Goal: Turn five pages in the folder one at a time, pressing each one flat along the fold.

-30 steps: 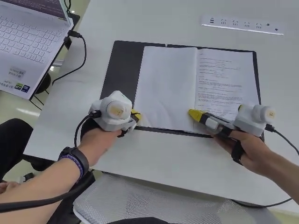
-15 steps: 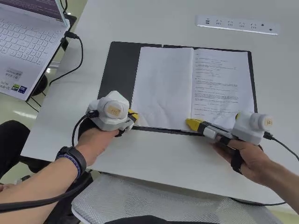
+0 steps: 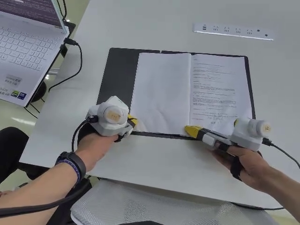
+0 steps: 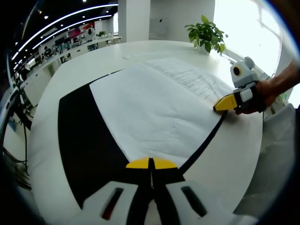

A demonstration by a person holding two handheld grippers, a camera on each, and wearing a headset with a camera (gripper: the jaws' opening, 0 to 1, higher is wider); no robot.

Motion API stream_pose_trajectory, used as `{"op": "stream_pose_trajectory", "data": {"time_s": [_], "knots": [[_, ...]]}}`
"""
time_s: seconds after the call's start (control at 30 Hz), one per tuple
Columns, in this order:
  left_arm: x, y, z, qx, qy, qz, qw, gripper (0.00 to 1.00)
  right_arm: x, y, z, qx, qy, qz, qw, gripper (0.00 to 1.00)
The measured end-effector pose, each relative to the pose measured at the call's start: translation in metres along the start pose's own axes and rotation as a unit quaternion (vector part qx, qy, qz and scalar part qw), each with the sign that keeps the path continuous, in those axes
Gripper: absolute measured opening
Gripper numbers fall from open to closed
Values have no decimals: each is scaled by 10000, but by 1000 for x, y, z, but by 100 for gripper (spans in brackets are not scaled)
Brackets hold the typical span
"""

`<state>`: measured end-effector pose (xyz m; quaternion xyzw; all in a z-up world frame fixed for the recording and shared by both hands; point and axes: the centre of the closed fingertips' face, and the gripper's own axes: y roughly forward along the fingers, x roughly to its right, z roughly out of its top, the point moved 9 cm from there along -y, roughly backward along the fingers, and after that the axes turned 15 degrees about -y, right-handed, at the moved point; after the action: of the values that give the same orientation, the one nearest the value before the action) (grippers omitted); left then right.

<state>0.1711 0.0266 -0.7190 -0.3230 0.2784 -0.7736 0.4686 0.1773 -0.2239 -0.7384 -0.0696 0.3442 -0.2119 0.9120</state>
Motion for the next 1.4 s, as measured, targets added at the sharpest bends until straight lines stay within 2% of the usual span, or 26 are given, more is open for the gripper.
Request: {"op": "stream_pose_trajectory", "data": {"time_s": [0.2,0.6,0.83,1.03,1.27,1.4], "knots": [[-1,2,0,-25,52,49,10000,0,-1,0,0,1,22,-77,10000,0],[-2,5,-1,-122,131,127,9998,0,7,-1,-2,23,187,-376,9991,0],[-1,4,-1,-165,-32,104,9998,1,7,-1,-1,-41,99,-489,9987,0],[3,-1,2,-40,-132,13,9999,8,4,-9,6,-43,-122,-577,9983,10],[7,-11,11,153,-97,-75,9998,12,5,-24,18,-52,-439,-706,9965,21],[7,-14,13,157,-92,-130,9997,13,7,-35,24,-63,-577,-804,9951,25]]}}
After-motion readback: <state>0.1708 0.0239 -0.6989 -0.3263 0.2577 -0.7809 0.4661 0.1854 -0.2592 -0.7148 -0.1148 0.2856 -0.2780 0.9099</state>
